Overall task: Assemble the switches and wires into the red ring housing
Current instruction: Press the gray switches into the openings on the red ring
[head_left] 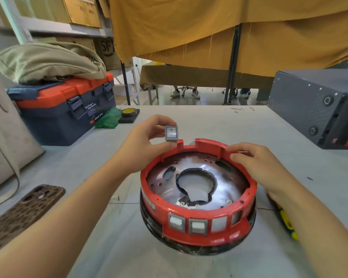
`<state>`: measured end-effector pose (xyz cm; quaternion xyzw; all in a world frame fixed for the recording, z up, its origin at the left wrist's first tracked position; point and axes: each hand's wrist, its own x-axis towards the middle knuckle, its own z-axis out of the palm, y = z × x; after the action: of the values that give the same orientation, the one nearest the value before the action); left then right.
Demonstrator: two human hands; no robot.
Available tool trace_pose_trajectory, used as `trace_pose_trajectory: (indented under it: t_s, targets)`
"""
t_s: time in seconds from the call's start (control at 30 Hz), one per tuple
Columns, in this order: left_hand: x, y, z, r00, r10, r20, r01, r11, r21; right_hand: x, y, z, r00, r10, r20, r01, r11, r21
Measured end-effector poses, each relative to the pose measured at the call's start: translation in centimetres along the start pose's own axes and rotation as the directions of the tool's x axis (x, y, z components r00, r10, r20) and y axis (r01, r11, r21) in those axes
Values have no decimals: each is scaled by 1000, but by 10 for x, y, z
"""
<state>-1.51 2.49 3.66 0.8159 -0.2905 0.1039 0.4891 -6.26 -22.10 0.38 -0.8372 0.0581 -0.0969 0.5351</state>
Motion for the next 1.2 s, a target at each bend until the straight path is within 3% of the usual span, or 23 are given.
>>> trace_pose_trajectory:
  t_s: [0.27,0.37,0.47,0.6,0.8,1.2]
  targets:
    - [-44,27,9,1000,-2,-9,3,999,35,-4,1,17,985,-141,-103,119,974,-190]
    - [-61,35,12,1000,-16,17,16,999,-43,-5,1,15,938,-270,-217,207,939,-273]
    - [-76,41,15,999,-4,32,6,997,-74,-11,-2,13,895,-379,-237,302,904,-304]
    - [-89,47,21,1000,3,30,0,995,-98,-32,-18,9,865,-477,-156,439,870,-222]
    - [-101,57,35,996,88,3,-87,993,74,-85,-39,9,835,-508,210,502,861,83]
    - [-114,59,56,985,161,-55,-153,981,118,-104,-25,6,876,-436,207,429,900,78]
